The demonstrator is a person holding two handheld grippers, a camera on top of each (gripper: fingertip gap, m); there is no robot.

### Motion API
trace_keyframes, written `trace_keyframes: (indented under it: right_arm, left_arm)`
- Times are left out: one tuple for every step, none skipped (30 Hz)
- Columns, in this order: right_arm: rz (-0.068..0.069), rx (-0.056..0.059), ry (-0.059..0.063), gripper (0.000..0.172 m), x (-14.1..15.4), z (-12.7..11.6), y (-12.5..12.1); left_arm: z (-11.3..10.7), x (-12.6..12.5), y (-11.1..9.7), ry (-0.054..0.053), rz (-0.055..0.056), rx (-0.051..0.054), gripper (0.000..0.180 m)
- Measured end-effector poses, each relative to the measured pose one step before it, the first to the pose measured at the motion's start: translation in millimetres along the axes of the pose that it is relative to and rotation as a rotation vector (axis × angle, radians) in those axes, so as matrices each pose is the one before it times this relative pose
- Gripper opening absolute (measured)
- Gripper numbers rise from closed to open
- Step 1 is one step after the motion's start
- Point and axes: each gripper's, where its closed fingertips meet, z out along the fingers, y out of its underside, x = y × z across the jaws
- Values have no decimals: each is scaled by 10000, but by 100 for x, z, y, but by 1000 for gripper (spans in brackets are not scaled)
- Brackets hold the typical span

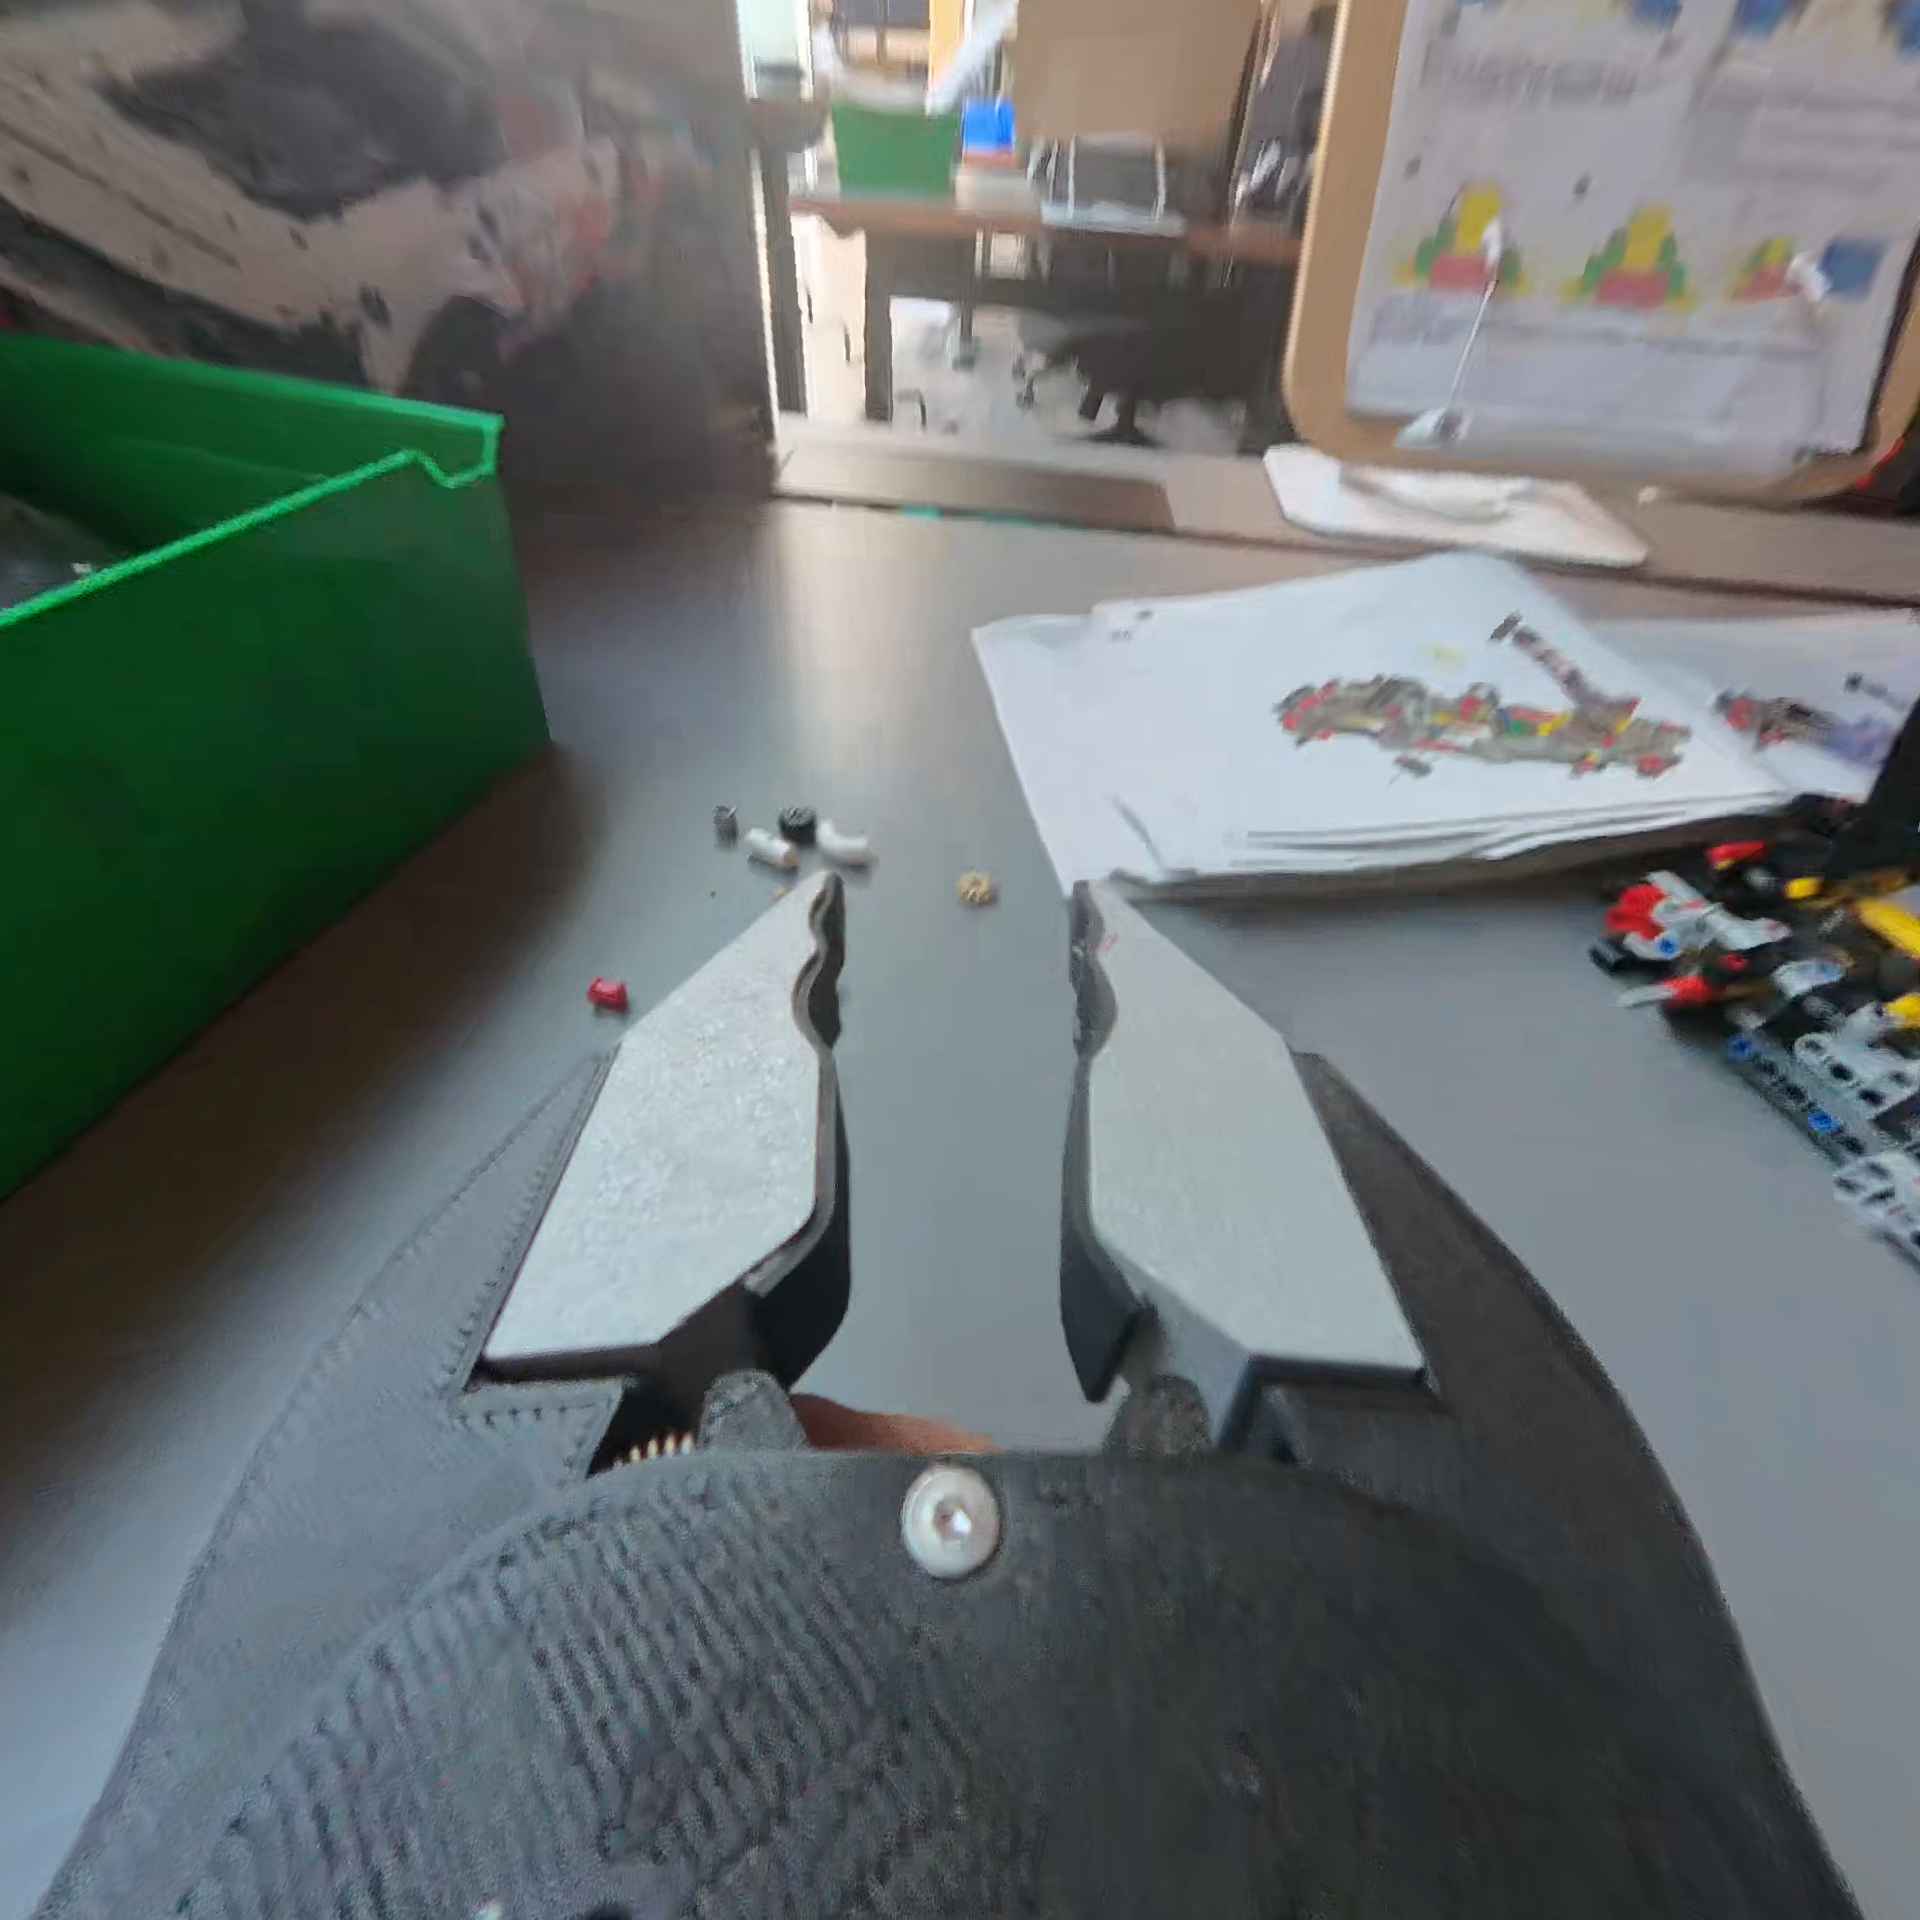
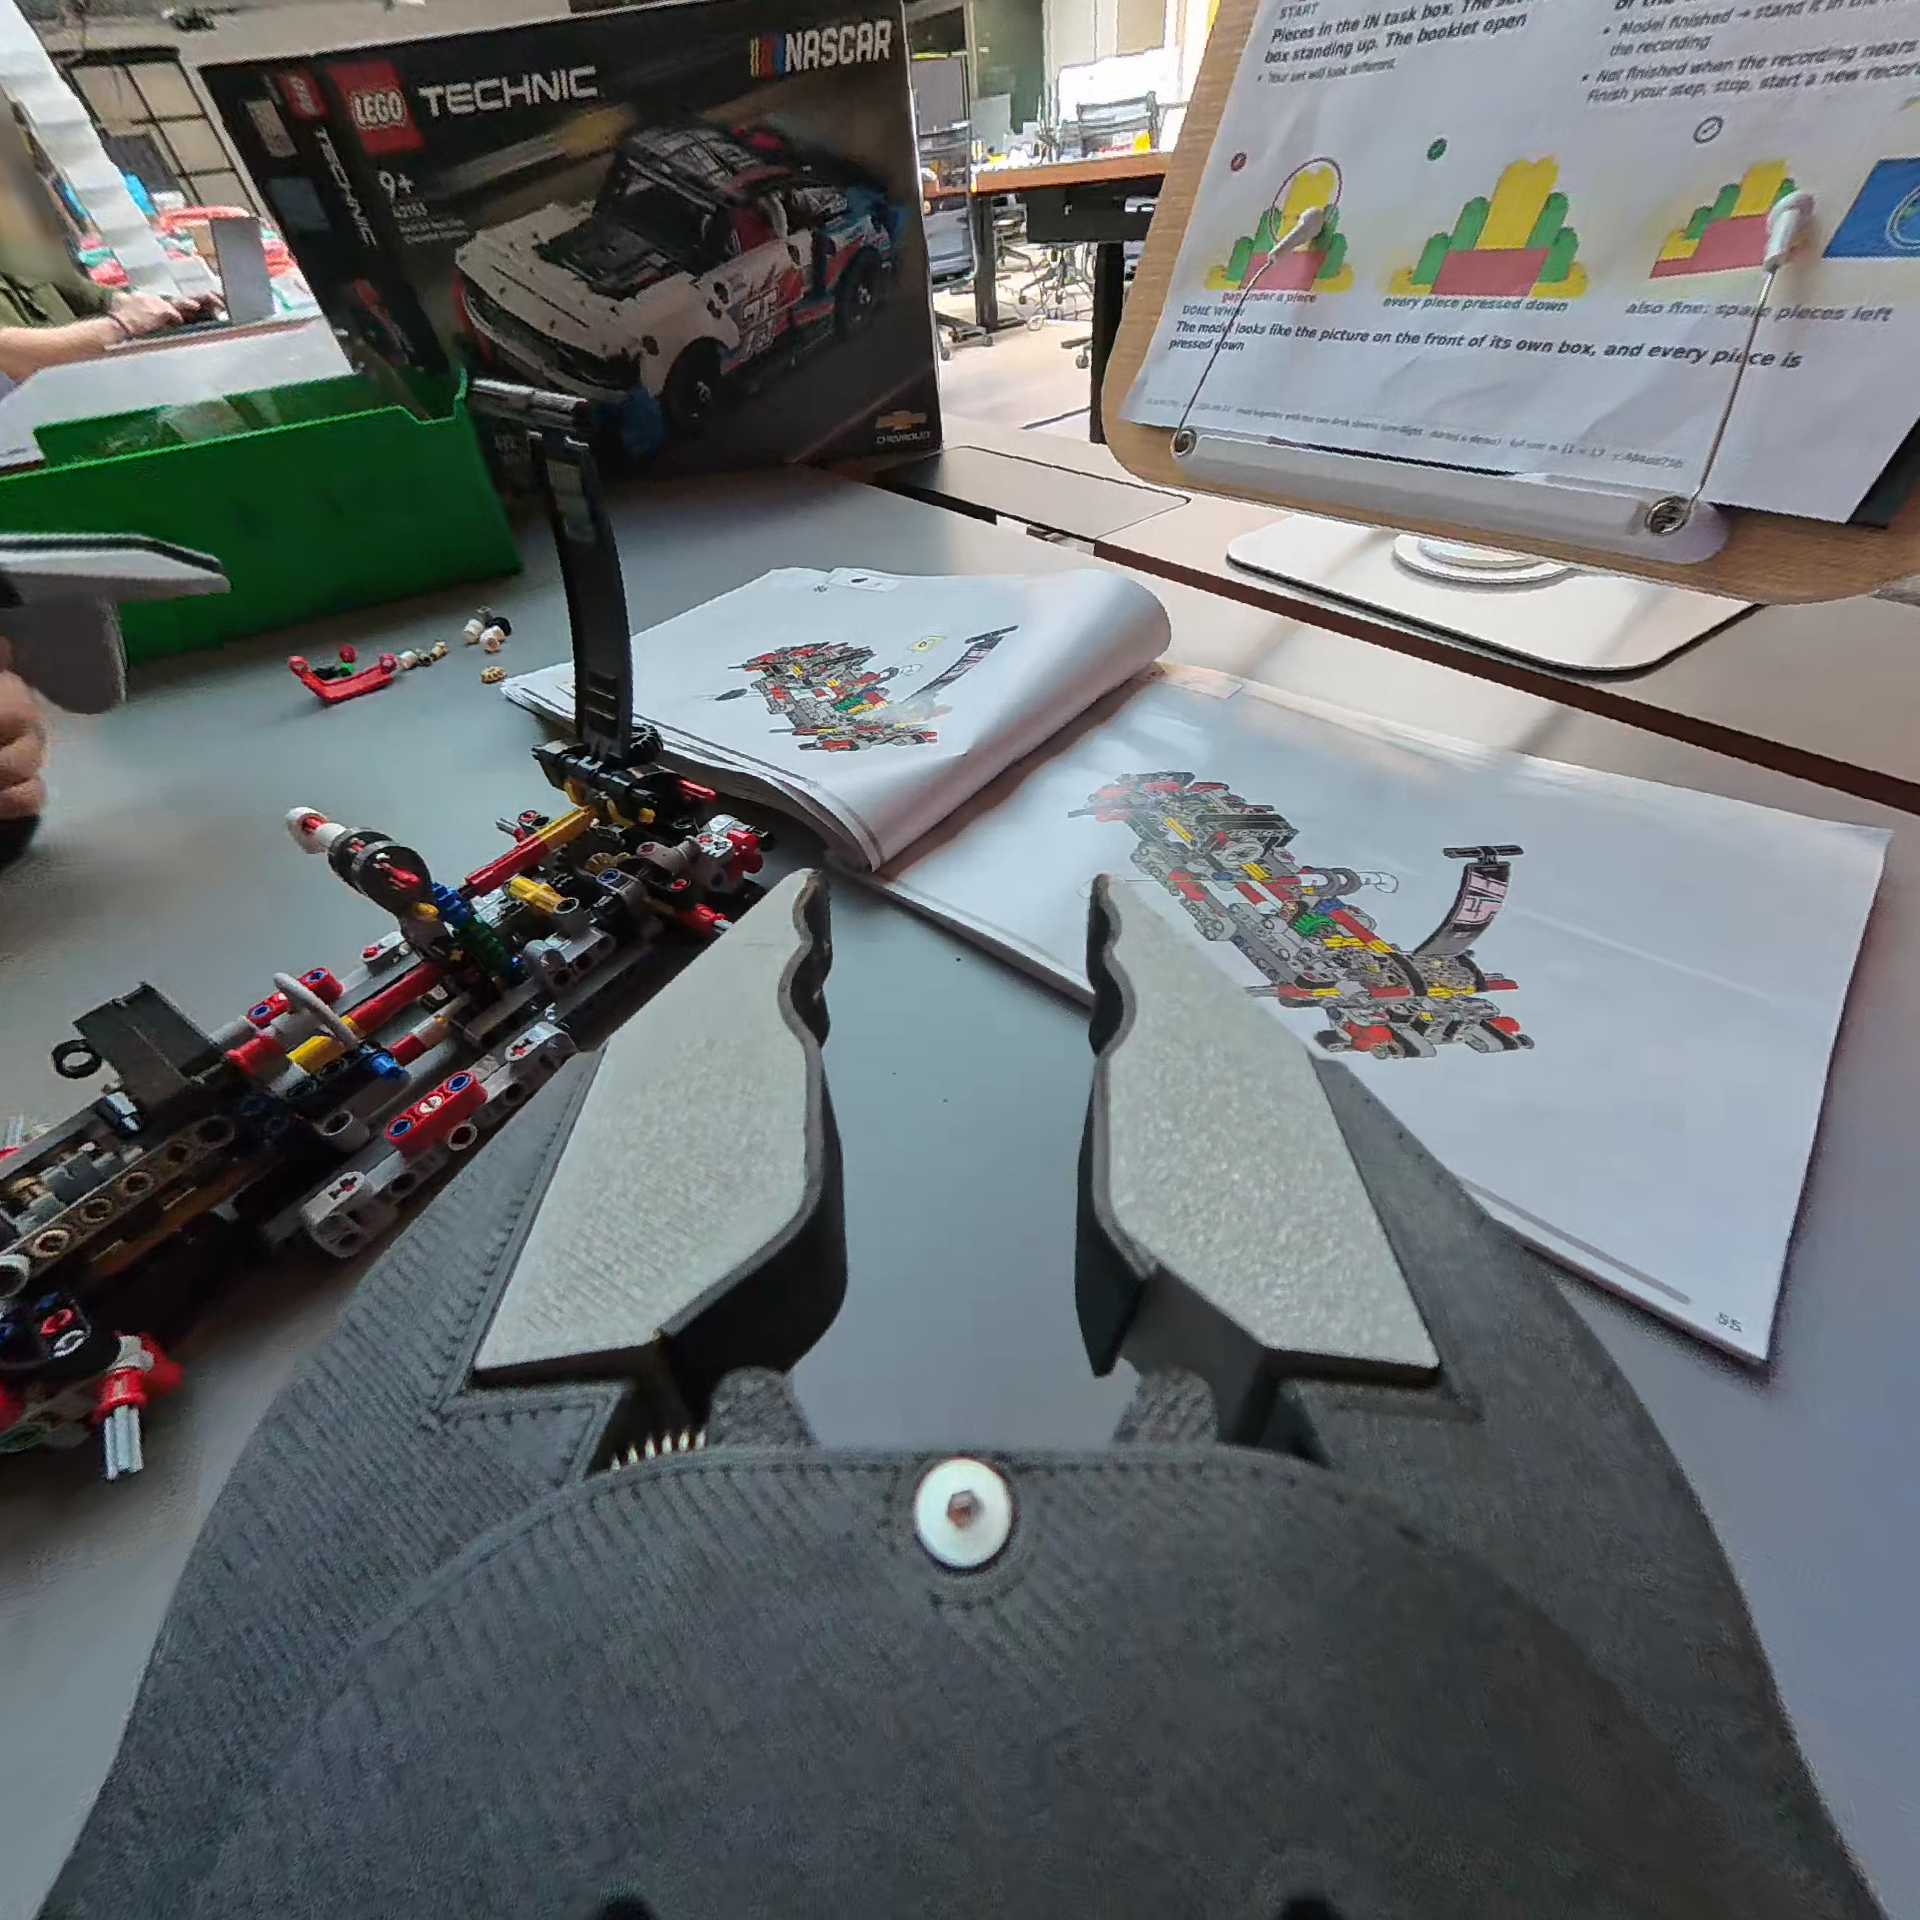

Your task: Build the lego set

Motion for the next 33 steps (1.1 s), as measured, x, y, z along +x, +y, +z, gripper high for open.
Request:
trace_keyframes:
  right_arm:
    - [-82, -7, 52, 47, -90, 17, 7]
    - [-133, 9, 87, 46, -55, 19, -2]
    - [-130, -18, 83, 46, -33, 15, 17]
    - [-94, -13, 92, 45, 6, 1, 27]
    - [-75, 55, 85, 46, 13, -63, -59]
    - [-75, 103, 61, 45, -9, -111, -123]
    - [-48, 99, 64, 45, 27, -114, -122]
    - [-12, 83, 13, 44, 11, -73, -103]
    - [22, 36, -4, 43, 60, -21, -34]
    - [38, 26, 22, 43, 144, 12, -40]
    - [60, 82, 17, 43, 174, -7, -110]
    - [78, 139, -4, 43, 144, -18, -196]
    - [66, 181, -28, 42, 110, -19, -254]
    - [-5, 261, -59, 39, 27, -51, -376]
    - [-63, 315, -2, 36, 104, -50, -493]
    - [-57, 288, 97, 36, 228, -17, -455]
    - [-18, 200, 141, 38, 301, 89, -304]
    - [34, 107, 115, 39, 271, 181, -176]
    - [53, 34, 50, 39, 156, 302, -44]
    - [47, -41, -55, 36, -29, 418, 83]
    - [48, -92, -131, 35, -181, 486, 135]
    - [2, -60, -164, 35, -285, 454, 90]
    - [-40, -68, -156, 35, -314, 376, 96]
    - [-53, -116, -133, 34, -293, 284, 182]
    - [-56, -129, -158, 34, -331, 177, 198]
    - [-27, -48, -174, 34, -332, 75, 67]
    - [28, 30, -165, 33, -310, 51, -32]
    - [54, 6, -199, 32, -343, 83, -2]
    - [38, -37, -193, 32, -357, 116, 58]
    - [-15, -55, -174, 32, -347, 149, 75]
    - [-59, -52, -181, 32, -391, 171, 72]
    - [-69, -67, -216, 32, -454, 196, 101]
    - [-65, -122, -288, 28, -543, 218, 170]
  left_arm:
    - [-21, -878, 444, -96, 118, -353, 41]
    - [-52, -545, 52, 73, 156, -75, 40]
    - [-71, -239, -166, 184, 92, 34, 39]
    - [-60, -398, -393, -19, 37, 206, 39]
    - [-48, -384, -480, -102, 54, 358, 38]
    - [1, -197, -394, -50, 48, 389, 36]
    - [61, -138, -294, -13, -39, 270, 33]
    - [108, -36, -368, 79, -57, 254, 35]
    - [71, -92, -362, 36, -49, 267, 35]
    - [61, 85, -271, 151, -4, 198, 34]
    - [126, 126, -72, 179, -18, 57, 33]
    - [191, 141, 16, 199, -41, -22, 34]
    - [182, 92, 2, 158, -55, -11, 35]
    - [159, 1, 43, 73, -47, -40, 35]
    - [85, 94, -32, 112, -8, 16, 35]
    - [-22, 0, -185, 10, 38, 140, 36]
    - [-111, 2, -328, -37, 124, 253, 35]
    - [-77, 88, -294, 5, 154, 229, 33]
    - [25, 164, -98, 82, 112, 79, 32]
    - [124, 82, 126, 59, 25, -101, 31]
    - [137, 67, 175, 71, -14, -139, 32]
    - [65, 134, 68, 112, -5, -53, 31]
    - [-7, 26, -7, 31, -3, 6, 31]
    - [-62, 59, -87, 28, 24, 67, 32]
    - [-77, 76, -95, 31, 34, 79, 33]
    - [-17, -39, -36, -40, 16, 20, 33]
    - [67, -45, 82, -38, 8, -62, 34]
    - [134, -29, 156, -22, -4, -134, 34]
    - [229, -53, 235, 0, -36, -191, 35]
    - [397, -140, 326, -10, -86, -275, 36]
    - [675, -134, 633, 38, -84, -534, 37]
    - [861, -112, 1033, 100, 131, -910, 36]
    - [831, -244, 898, -24, 412, -927, 34]
